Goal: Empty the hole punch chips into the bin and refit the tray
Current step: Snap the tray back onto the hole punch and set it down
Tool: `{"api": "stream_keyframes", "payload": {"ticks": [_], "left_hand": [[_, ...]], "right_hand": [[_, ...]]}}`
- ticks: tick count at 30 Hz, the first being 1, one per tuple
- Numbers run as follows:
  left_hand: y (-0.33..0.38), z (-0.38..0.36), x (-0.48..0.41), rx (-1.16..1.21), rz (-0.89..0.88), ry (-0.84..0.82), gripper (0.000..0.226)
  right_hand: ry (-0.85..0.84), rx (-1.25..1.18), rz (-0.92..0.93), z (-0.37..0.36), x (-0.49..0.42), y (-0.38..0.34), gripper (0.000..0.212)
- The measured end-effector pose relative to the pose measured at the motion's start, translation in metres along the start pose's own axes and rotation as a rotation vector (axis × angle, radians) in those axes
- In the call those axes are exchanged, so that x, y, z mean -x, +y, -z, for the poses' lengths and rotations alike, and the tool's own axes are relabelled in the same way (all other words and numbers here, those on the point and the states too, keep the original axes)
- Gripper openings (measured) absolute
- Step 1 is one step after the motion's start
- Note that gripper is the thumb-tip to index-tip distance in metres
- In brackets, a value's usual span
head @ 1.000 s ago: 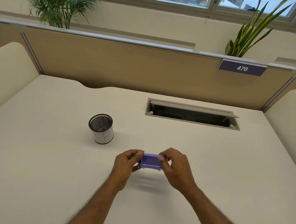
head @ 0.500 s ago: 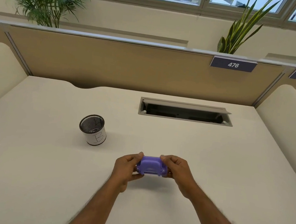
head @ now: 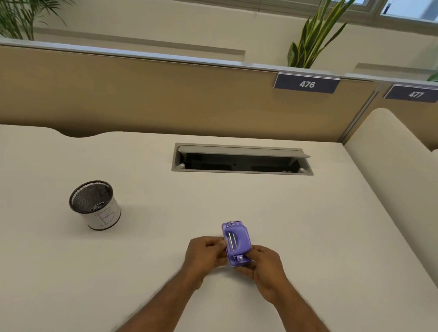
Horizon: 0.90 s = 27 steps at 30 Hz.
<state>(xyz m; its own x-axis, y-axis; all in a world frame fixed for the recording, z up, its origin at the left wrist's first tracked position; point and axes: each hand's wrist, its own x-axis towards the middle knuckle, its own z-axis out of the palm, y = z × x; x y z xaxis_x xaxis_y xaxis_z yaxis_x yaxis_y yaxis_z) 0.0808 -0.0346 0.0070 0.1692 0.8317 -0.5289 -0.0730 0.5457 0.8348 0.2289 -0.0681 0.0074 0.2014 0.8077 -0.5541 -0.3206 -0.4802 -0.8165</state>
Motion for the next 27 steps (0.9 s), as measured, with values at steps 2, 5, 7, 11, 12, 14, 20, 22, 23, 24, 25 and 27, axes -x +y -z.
{"api": "stream_keyframes", "payload": {"ticks": [2,5,7,11,12,14,20,22,23,24,25,27], "left_hand": [[0.001,-0.010,-0.010,-0.029,0.002,0.047,0.016],[0.004,-0.023,-0.026,-0.082,-0.014,0.053,0.013],[0.006,-0.030,-0.036,-0.112,-0.021,0.049,0.010],[0.012,-0.037,-0.052,-0.231,-0.052,0.033,0.013],[0.014,-0.035,-0.055,-0.273,-0.070,0.041,0.013],[0.017,-0.025,-0.059,-0.351,-0.121,0.074,0.012],[0.027,0.022,-0.062,-0.444,-0.216,0.233,0.013],[0.028,0.030,-0.061,-0.442,-0.238,0.268,0.010],[0.028,0.034,-0.060,-0.446,-0.247,0.288,0.008],[0.029,0.038,-0.058,-0.451,-0.246,0.302,0.008],[0.029,0.041,-0.056,-0.455,-0.241,0.309,0.008],[0.028,0.046,-0.055,-0.462,-0.228,0.307,0.010]], "right_hand": [[0.045,0.036,0.003,0.008,-0.004,-0.003,0.013],[0.140,0.129,0.019,0.020,-0.013,-0.006,0.012],[0.171,0.133,0.044,0.027,-0.020,-0.010,0.011],[0.208,0.127,0.085,0.035,-0.036,-0.020,0.009],[0.234,0.125,0.092,0.036,-0.041,-0.023,0.010],[0.298,0.103,0.103,0.041,-0.051,-0.030,0.009],[0.466,0.204,0.139,0.060,-0.078,-0.045,0.013],[0.503,0.255,0.137,0.062,-0.085,-0.048,0.012],[0.527,0.304,0.145,0.062,-0.088,-0.050,0.013],[0.550,0.368,0.156,0.060,-0.088,-0.051,0.014],[0.571,0.434,0.177,0.059,-0.088,-0.051,0.016],[0.622,0.518,0.226,0.055,-0.088,-0.050,0.023]]}}
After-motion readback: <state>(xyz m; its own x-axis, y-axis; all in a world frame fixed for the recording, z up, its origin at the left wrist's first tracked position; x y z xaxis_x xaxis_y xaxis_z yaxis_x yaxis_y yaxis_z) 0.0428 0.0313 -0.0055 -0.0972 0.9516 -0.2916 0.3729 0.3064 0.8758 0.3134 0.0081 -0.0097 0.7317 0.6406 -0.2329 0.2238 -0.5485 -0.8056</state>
